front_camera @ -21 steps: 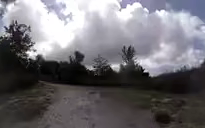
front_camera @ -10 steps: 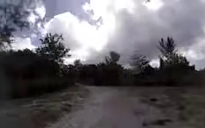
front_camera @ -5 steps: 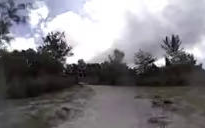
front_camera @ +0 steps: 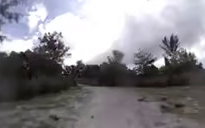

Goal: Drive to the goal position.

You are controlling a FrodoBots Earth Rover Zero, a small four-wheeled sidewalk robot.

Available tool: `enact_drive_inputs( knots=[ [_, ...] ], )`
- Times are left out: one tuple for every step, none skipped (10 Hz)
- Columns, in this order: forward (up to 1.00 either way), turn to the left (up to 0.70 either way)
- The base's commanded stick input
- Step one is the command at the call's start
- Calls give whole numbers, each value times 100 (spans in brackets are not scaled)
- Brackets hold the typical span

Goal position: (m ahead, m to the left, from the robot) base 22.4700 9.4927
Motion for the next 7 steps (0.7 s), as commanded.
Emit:
enact_drive_inputs(
  knots=[
    [70,0],
    [70,0],
    [70,0],
    [70,0],
    [70,0],
    [70,0],
    [70,0]
  ],
)
